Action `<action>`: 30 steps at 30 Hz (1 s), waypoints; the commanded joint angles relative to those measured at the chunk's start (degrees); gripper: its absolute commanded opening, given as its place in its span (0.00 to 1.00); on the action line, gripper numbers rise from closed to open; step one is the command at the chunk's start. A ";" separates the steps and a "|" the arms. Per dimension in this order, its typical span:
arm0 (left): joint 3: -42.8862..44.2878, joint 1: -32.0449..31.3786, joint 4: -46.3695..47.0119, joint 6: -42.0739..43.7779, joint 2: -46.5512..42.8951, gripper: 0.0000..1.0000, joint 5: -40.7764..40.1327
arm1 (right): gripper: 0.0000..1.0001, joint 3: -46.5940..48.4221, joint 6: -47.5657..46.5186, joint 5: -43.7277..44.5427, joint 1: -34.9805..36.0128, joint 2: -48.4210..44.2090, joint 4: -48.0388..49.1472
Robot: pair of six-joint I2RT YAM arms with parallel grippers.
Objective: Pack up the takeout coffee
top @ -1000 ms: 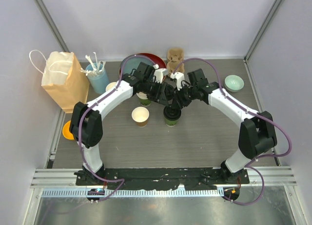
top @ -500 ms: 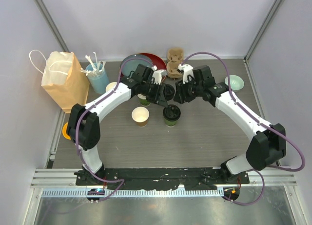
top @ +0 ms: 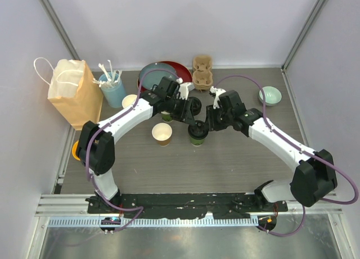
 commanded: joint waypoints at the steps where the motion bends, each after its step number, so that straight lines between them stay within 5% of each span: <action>1: -0.11 -0.22 2.48 -1.00 -0.24 0.38 -0.87 | 0.37 0.15 1.91 1.55 -0.01 -0.11 3.90; 22: -3.01 -0.74 4.06 -2.14 0.73 0.34 -1.48 | 0.32 -1.25 2.35 -1.44 0.70 3.32 6.28; 30: -5.65 -1.45 3.98 -3.19 2.04 0.24 0.28 | 0.28 -2.66 3.05 -1.79 0.78 3.24 6.63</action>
